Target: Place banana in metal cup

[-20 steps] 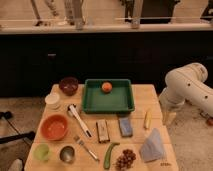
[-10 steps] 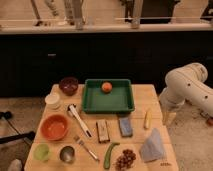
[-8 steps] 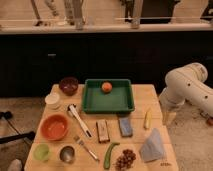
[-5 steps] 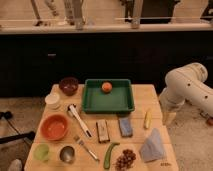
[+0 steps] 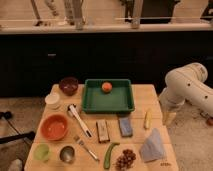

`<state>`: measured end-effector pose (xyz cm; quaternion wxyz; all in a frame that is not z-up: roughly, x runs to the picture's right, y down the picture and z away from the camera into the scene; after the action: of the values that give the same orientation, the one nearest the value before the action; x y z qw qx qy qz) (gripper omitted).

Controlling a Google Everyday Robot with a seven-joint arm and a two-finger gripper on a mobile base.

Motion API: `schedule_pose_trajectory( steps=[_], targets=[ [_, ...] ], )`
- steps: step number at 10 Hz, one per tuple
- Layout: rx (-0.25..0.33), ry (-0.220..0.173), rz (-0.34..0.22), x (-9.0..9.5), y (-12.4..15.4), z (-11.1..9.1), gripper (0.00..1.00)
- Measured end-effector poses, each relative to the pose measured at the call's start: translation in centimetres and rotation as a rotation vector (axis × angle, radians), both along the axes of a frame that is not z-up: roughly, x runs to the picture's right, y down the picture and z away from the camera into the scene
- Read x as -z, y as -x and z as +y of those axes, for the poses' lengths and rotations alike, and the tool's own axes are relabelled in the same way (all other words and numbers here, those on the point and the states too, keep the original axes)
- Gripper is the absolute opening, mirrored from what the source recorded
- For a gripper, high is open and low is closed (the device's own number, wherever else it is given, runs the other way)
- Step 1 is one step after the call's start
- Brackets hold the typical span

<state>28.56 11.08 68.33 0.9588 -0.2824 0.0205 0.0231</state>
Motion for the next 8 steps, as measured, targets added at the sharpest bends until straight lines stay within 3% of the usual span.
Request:
schedule_pose_trajectory(
  steps=[3, 5, 8],
  targets=[
    [0.002, 0.0, -0.003, 0.0, 0.0, -0.1, 0.8],
    [0.059, 0.029, -0.034, 0.1, 0.4, 0.0, 0.8],
    [0.361, 0.115, -0.202, -0.8, 2.4, 0.1, 0.8]
  ],
)
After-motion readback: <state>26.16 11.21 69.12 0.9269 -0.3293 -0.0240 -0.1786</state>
